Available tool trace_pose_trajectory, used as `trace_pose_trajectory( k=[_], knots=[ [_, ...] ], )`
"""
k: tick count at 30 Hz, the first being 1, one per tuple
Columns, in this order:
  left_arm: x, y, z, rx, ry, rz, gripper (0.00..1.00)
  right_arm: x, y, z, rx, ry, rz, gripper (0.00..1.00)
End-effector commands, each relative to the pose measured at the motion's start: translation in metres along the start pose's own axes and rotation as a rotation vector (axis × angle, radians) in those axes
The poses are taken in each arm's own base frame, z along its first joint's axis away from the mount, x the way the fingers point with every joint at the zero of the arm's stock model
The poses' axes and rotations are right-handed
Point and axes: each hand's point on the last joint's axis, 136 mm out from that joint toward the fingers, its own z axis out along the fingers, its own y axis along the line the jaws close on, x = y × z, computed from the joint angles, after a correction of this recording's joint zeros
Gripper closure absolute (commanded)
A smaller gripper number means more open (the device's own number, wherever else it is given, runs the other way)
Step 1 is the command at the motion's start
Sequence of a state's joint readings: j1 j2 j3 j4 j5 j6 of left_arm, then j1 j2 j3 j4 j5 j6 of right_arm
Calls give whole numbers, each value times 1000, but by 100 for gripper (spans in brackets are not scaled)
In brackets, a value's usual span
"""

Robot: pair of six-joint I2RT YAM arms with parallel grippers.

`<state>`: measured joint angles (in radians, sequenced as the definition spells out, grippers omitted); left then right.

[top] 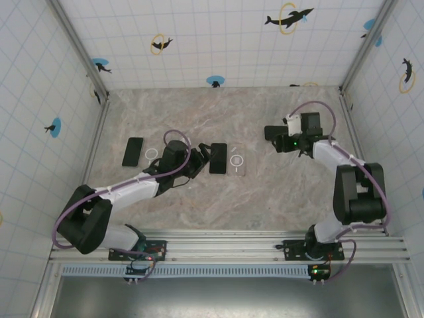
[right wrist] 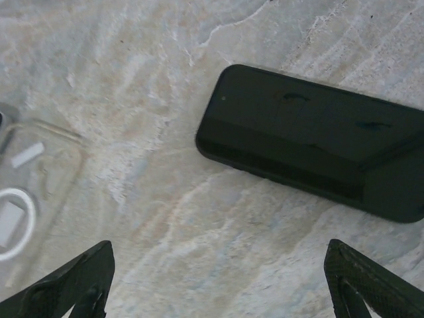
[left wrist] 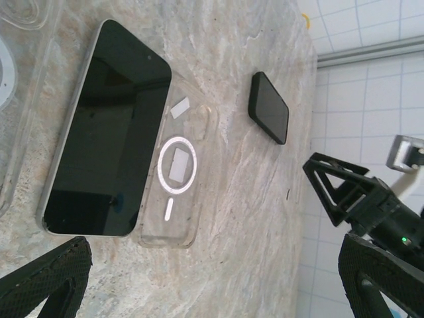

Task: Take the phone out of the phone case

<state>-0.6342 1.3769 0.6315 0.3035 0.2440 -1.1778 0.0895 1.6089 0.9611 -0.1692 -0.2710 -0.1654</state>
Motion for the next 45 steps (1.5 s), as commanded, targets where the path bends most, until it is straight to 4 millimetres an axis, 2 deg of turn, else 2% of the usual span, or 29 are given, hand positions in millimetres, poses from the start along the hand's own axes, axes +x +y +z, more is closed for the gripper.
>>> trace_pose_trajectory(
  k=[1,3,9,10,14,16,18,24,31,35,40,42,45],
  knots=[
    [-1,-9,0,32,-3,8,2,-6,10,5,-108,46,-181,11],
    [0,-8,1,29,3,8,2,-7,6,12,-124,92,-254,0],
    [2,-5,-1,24,11,12,2,-12,-7,32,-187,186,-415,1],
    [2,-5,-1,23,11,14,2,-13,-3,34,-224,183,-442,1],
    [4,-1,-2,14,17,19,2,-28,-13,50,-223,185,-522,1],
    [6,2,-2,10,22,18,2,-35,-24,58,-197,209,-543,1],
    [6,4,-2,11,25,14,2,-41,-33,69,-185,227,-534,1],
    [9,7,-1,6,35,13,2,-47,-31,90,-239,183,-497,1],
    [11,12,0,-2,47,9,2,-54,-41,102,-255,144,-435,1],
    [12,12,0,-3,52,8,2,-55,-46,103,-267,132,-403,1],
    [13,11,2,0,61,13,2,-50,-47,99,-286,144,-379,1],
    [12,10,3,0,63,14,2,-37,-50,106,-298,176,-359,1],
    [13,8,3,8,67,18,2,-29,-50,106,-309,194,-354,1]
  ],
)
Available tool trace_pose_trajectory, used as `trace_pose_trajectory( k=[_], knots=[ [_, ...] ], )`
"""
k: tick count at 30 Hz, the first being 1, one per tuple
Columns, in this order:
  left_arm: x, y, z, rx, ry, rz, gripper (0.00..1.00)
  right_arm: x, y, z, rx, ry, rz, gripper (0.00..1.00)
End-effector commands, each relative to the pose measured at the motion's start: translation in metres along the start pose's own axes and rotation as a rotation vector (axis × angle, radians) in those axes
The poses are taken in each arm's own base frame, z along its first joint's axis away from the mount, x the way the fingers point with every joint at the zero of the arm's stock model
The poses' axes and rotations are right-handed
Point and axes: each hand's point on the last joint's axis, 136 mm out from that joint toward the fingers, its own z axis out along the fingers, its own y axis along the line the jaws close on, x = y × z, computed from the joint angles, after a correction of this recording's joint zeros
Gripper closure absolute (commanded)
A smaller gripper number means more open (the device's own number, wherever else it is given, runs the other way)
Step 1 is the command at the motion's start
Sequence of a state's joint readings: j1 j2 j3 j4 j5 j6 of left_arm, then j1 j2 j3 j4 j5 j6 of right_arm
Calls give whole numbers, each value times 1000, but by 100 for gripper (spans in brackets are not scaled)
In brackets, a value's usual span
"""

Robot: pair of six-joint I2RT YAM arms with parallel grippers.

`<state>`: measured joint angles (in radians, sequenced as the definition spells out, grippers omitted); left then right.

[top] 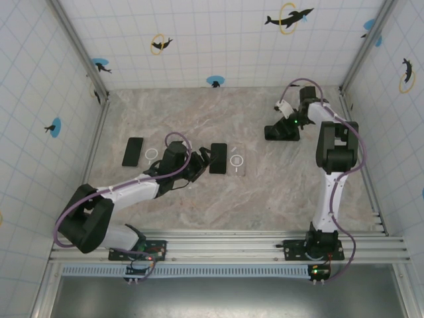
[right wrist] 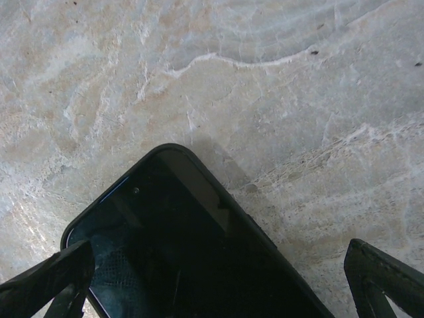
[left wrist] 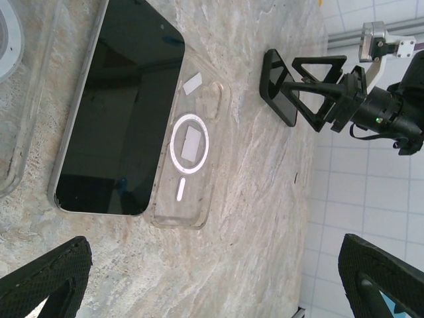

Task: Take the phone out of the phone case

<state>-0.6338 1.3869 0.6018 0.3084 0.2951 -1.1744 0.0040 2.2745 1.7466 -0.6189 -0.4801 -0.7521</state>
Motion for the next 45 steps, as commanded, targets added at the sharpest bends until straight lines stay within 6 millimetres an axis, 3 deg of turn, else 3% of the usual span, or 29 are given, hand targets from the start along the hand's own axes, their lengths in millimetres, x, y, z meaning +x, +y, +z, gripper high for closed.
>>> trace_pose_trajectory(
  k=[1,12,18,22,30,34,41,45],
  knots=[
    [-1,-3,1,17,9,25,2,9,3,8,-47,17,23,1],
    [3,-3,-3,26,17,32,2,26,19,17,-121,52,50,0],
    [5,-7,-4,39,31,39,2,38,33,7,-143,112,59,1],
    [7,-7,-3,46,40,42,2,28,37,-13,-124,107,44,1],
    [8,-10,-2,61,52,44,2,43,49,-20,-117,188,41,0],
    [9,-10,-1,64,56,45,2,53,64,-17,-130,246,48,1],
    [7,-11,1,66,55,42,2,55,59,-4,21,269,23,1],
    [5,-12,0,64,43,52,2,55,63,5,3,261,25,3]
  ],
)
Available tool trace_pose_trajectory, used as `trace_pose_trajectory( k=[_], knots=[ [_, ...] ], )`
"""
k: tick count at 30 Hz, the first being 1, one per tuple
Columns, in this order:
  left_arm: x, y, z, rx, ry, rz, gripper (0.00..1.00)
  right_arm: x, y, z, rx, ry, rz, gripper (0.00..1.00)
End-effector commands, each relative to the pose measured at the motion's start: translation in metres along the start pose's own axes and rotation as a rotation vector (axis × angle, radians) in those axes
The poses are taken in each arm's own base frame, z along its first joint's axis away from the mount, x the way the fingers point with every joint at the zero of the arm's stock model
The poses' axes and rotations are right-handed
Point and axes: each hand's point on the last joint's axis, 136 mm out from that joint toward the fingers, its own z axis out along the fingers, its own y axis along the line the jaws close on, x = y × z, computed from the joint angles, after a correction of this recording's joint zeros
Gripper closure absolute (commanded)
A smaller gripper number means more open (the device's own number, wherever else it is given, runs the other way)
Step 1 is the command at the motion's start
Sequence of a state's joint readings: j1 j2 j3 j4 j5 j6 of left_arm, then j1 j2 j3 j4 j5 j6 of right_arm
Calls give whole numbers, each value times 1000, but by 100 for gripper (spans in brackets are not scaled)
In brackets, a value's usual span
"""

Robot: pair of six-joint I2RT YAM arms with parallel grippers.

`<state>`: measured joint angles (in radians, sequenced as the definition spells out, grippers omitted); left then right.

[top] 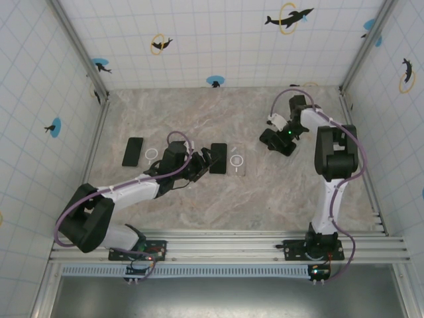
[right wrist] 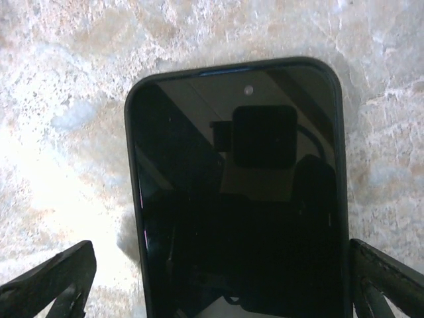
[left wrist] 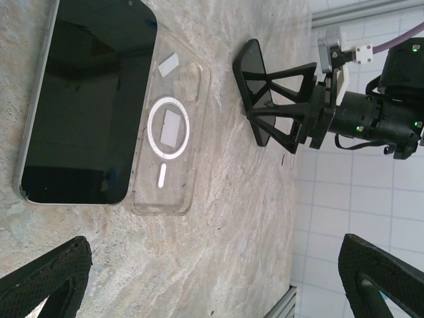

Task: Take the phone out of the phone case

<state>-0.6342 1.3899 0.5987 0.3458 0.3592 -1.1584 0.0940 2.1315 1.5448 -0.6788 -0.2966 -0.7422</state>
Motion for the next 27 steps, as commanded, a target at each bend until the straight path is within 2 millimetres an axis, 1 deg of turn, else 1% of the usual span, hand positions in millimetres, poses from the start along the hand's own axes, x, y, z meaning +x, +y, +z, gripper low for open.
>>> trace_pose_trajectory(
  k=[1,3,6,12,18,21,24,27],
  knots=[
    [-3,-1,-1,5,-7,29,2,20,7,16,-8,75,41,3],
    [-4,-1,-1,1,-11,27,2,27,10,21,-7,132,21,3],
    [-3,-1,-1,2,-8,27,2,37,12,24,15,161,12,5],
    [-1,-2,2,2,-5,27,2,57,11,19,59,245,-18,9],
    [1,-10,7,12,13,46,2,69,10,23,78,297,-35,14],
    [2,-14,9,18,16,50,2,71,9,24,83,307,-32,20],
    [2,-16,9,22,19,51,2,70,7,23,97,305,-30,33],
    [2,-19,10,26,16,54,2,65,5,20,110,283,-31,35]
  ],
)
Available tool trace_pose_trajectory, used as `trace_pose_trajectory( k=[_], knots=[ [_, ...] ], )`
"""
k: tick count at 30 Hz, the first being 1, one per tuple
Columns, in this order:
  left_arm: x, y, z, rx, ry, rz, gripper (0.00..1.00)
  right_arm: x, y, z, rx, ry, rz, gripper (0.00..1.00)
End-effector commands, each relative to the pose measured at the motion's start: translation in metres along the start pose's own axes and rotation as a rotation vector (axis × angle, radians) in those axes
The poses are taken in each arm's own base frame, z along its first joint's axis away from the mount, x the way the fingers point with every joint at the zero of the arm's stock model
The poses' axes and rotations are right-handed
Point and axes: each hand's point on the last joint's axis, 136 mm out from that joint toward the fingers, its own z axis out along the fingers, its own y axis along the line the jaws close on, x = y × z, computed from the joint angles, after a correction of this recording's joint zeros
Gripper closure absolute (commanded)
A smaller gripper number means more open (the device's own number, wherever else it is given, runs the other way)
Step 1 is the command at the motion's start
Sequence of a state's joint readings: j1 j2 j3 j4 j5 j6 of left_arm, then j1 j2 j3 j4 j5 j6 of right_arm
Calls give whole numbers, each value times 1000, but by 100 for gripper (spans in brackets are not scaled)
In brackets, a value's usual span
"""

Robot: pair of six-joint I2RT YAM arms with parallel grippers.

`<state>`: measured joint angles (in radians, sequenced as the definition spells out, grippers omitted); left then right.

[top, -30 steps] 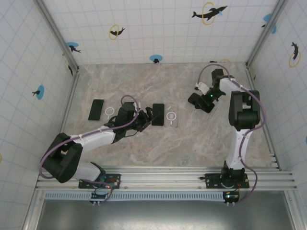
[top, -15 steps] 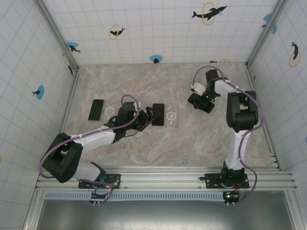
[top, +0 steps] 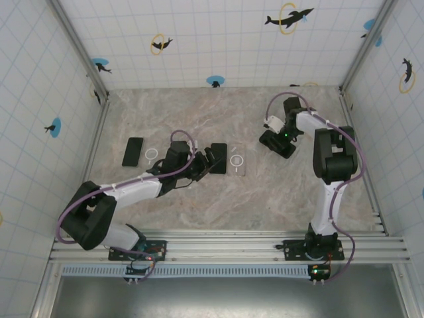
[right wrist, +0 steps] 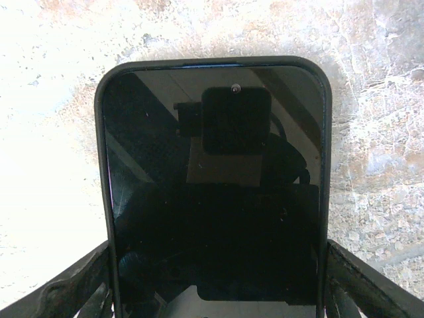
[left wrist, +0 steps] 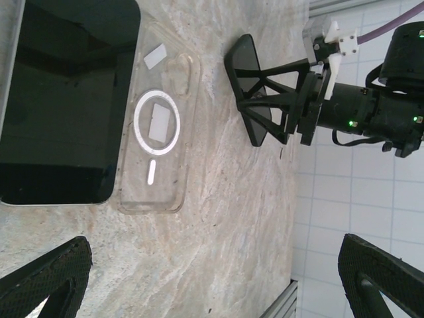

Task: Take the phone out of the phone case

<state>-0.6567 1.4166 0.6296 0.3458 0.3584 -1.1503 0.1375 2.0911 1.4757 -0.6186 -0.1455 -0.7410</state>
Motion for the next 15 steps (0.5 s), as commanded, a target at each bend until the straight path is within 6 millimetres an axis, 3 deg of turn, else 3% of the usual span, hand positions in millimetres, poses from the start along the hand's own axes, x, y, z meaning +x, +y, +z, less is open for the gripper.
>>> trace_pose_trajectory(
  k=[1,12,15],
  knots=[
    [-2,-12,3,20,0,35,2,50,11,19,-10,190,8,36],
    [-5,-32,11,30,8,97,2,4,2,-16,-30,-97,162,48],
    [-5,-38,15,12,5,151,2,-1,4,-24,-40,-154,190,49]
  ],
)
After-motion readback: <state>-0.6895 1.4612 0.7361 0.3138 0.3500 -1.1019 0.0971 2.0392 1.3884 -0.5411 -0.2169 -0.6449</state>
